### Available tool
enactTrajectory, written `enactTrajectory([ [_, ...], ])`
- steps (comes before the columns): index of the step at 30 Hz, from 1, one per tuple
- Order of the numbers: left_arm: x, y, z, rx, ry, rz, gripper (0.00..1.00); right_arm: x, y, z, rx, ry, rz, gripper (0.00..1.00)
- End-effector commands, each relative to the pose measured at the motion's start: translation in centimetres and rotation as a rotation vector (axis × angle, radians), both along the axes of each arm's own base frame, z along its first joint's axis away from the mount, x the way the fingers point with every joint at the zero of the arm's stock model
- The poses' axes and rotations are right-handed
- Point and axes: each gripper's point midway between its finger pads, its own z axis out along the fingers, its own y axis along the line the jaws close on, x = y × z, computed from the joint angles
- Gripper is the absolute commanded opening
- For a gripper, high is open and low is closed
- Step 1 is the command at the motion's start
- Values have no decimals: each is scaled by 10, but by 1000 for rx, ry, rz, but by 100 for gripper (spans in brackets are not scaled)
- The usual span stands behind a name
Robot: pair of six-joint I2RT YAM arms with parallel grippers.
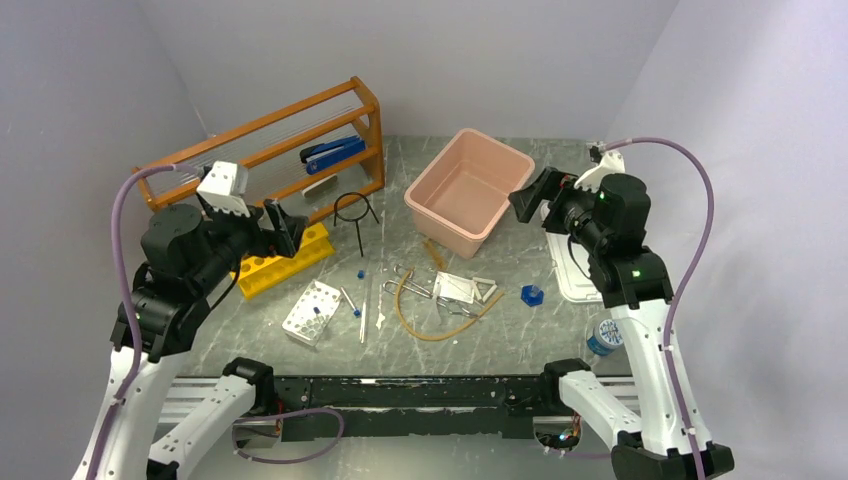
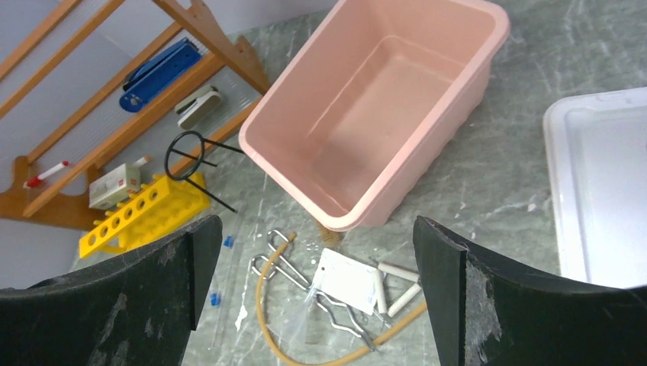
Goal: Organize the chemistry lab equipment
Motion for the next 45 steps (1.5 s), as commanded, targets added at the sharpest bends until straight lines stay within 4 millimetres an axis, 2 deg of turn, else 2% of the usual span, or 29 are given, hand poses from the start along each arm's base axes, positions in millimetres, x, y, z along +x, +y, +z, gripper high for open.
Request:
enactTrajectory([
  [1,-3,-9,-1,-4,-23,-54,97,2,16,8,58,-76,87,100],
  [6,-3,-13,-23,-20,5,-67,97,8,28,-10,98,-46,138,100],
  [11,-8,-19,-40,-59,33,-89,97,12,47,-31,144,-3,219,95],
  [16,-8,-22,-70,-83,119,-83,97,18,101,-48,93,23,314,92],
  [22,0,-15,-97,-112,198,4,91,45,170,-81,-55,79,347,88],
  [27,11,-2,-94,-153,139,108,88,71,238,-106,-203,35,356,84],
  [29,14,5,-92,-161,116,156,87,84,264,-117,-236,24,363,78],
  [32,16,15,-89,-162,85,209,86,108,291,-134,-258,45,329,66],
  [36,17,20,-89,-147,58,228,86,139,305,-156,-262,62,229,60],
  [37,18,20,-91,-140,56,228,86,144,309,-167,-274,71,224,60],
  [43,25,23,-97,-122,67,250,85,151,339,-198,-324,121,332,54],
  [45,27,24,-102,-117,76,260,85,152,339,-207,-345,153,325,49],
])
